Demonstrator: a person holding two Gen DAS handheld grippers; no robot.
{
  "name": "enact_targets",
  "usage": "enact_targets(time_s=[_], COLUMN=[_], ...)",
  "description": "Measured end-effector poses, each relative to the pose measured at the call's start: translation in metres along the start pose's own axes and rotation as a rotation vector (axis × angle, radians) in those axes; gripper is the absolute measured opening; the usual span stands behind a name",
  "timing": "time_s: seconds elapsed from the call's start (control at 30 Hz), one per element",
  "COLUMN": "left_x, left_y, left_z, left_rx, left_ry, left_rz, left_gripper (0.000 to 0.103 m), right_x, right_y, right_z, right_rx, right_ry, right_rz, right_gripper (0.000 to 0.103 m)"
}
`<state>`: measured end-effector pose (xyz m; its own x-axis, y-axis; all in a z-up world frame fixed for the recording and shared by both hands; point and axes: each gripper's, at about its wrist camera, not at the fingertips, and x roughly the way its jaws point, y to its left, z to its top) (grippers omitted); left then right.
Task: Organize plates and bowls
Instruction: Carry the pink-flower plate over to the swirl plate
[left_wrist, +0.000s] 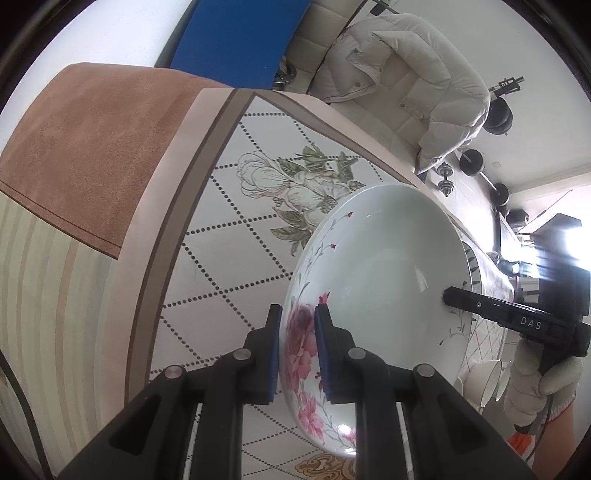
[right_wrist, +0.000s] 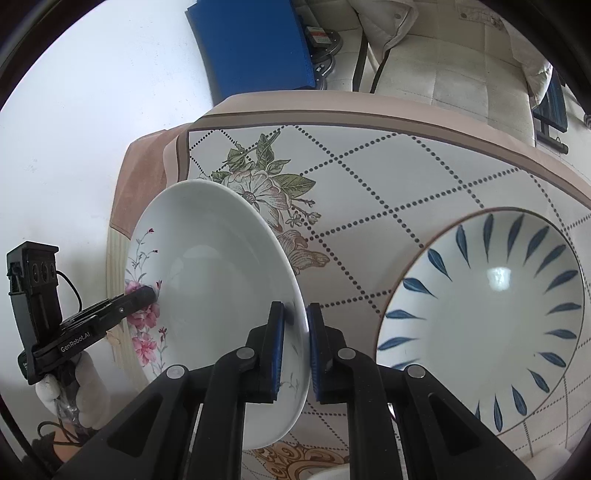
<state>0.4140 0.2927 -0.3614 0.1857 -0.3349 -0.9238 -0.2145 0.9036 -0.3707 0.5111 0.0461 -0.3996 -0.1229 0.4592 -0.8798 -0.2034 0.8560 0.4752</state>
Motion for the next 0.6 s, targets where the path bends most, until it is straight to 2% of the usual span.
enact_targets(time_s=[0.23, 0.6], left_x=[-0.009, 0.007], left_y=[-0.048, -0.132], left_z=[-0.029, -0.096], left_rx=[0.083, 0.225], left_ry=[0.016, 0.087], left_rz=[-0.012, -0.049], left_gripper=[0.015, 0.015], right_x=[-0.041, -0.098], right_y=[-0.022, -0.083], right_z=[-0.046, -0.157], right_rx=[0.041, 0.146], right_ry=[-0.049, -0.108], right_rz=[0.01, -0.005], right_gripper=[0.014, 0.014])
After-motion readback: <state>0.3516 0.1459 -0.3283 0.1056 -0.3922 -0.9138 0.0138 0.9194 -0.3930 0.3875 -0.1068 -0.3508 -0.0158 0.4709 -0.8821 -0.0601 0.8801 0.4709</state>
